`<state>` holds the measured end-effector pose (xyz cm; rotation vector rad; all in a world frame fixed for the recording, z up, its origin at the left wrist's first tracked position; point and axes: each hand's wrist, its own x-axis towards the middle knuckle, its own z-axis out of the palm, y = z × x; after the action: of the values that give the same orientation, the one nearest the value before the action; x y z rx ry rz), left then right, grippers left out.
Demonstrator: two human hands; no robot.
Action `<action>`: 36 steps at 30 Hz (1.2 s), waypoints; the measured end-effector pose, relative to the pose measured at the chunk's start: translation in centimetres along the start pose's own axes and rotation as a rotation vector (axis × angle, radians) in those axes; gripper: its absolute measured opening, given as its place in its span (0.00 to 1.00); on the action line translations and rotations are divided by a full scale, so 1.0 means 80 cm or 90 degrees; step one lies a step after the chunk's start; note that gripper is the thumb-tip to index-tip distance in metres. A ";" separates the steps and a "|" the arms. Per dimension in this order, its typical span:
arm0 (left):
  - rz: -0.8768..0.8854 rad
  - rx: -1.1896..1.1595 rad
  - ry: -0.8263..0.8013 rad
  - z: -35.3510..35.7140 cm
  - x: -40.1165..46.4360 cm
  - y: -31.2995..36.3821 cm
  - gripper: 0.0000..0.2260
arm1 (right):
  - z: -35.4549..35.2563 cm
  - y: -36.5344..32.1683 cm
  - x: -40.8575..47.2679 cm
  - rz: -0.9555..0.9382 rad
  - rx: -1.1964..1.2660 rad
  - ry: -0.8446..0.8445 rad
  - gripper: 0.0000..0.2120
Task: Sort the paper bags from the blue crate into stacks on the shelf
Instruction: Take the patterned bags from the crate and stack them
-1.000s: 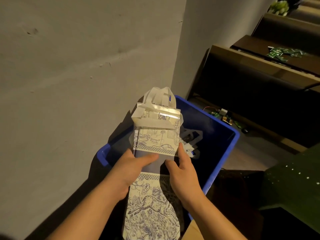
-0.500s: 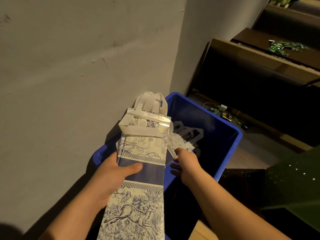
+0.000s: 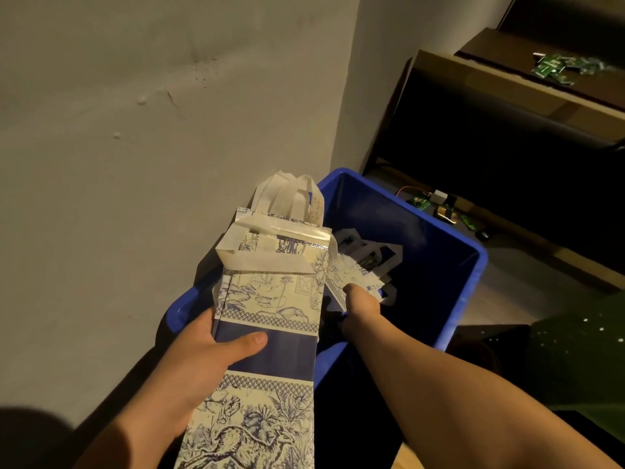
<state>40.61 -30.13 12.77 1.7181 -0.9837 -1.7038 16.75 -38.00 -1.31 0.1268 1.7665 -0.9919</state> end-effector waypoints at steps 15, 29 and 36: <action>-0.005 0.015 0.018 0.003 0.000 0.002 0.15 | 0.033 0.003 0.045 -0.015 -0.037 -0.096 0.23; -0.005 0.017 0.031 0.002 0.005 -0.004 0.15 | 0.034 0.004 0.035 0.005 -0.067 -0.155 0.10; 0.005 0.020 0.032 0.001 0.003 -0.003 0.14 | 0.019 -0.002 0.000 -0.039 -0.012 -0.138 0.06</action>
<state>40.57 -30.16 12.43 1.7667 -0.9974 -1.6405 17.77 -39.09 -1.41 -0.0449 1.5876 -0.9940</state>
